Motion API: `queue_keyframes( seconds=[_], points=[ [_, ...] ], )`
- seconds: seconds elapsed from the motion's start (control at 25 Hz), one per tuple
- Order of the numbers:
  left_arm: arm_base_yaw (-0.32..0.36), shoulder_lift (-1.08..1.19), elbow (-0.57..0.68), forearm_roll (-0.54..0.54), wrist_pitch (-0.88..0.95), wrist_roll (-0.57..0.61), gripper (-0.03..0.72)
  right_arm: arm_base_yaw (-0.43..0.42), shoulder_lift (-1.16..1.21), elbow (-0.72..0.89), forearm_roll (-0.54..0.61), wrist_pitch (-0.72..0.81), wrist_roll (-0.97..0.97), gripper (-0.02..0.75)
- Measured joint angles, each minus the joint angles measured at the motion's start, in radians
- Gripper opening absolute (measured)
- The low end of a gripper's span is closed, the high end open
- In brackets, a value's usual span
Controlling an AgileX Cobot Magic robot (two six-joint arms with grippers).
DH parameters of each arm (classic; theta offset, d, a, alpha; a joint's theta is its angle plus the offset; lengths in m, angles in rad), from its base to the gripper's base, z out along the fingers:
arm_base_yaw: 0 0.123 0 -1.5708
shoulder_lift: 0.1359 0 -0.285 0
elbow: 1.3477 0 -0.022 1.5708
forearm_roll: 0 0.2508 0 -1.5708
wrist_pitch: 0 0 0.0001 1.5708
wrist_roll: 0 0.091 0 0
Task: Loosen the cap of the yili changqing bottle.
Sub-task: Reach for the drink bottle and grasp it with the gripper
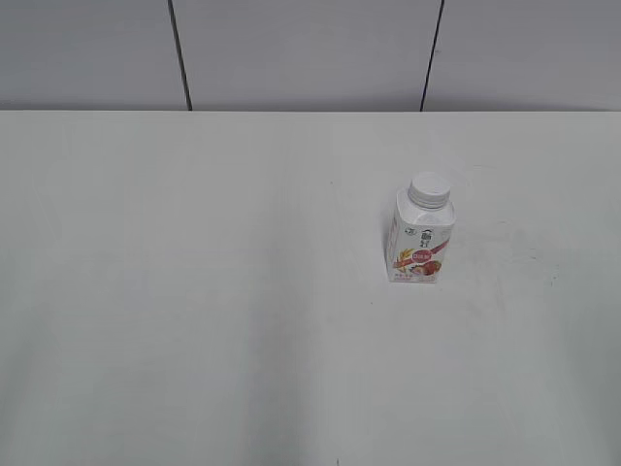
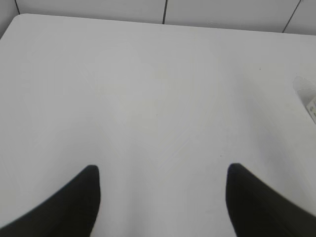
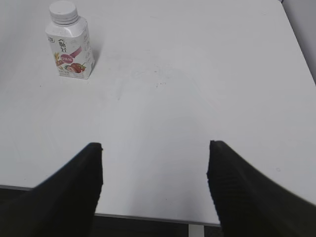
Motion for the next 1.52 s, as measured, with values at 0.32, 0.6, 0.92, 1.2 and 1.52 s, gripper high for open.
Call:
queue_keyframes(
  seconds=[0.32, 0.6, 0.92, 1.2, 1.52],
  points=[
    [0.000, 0.000, 0.000, 0.000, 0.000, 0.000, 0.489, 0.000, 0.000, 0.000, 0.000, 0.000, 0.000, 0.527],
    [0.000, 0.000, 0.000, 0.000, 0.000, 0.000, 0.489, 0.000, 0.000, 0.000, 0.000, 0.000, 0.000, 0.527],
    [0.000, 0.000, 0.000, 0.000, -0.001, 0.000, 0.489, 0.000, 0.000, 0.000, 0.000, 0.000, 0.000, 0.527],
    [0.000, 0.006, -0.003, -0.010, -0.013, 0.000, 0.489, 0.000, 0.000, 0.000, 0.000, 0.000, 0.000, 0.527],
    [0.000, 0.230, -0.086, -0.009, -0.334, 0.000, 0.489, 0.000, 0.000, 0.000, 0.000, 0.000, 0.000, 0.527]
  ],
)
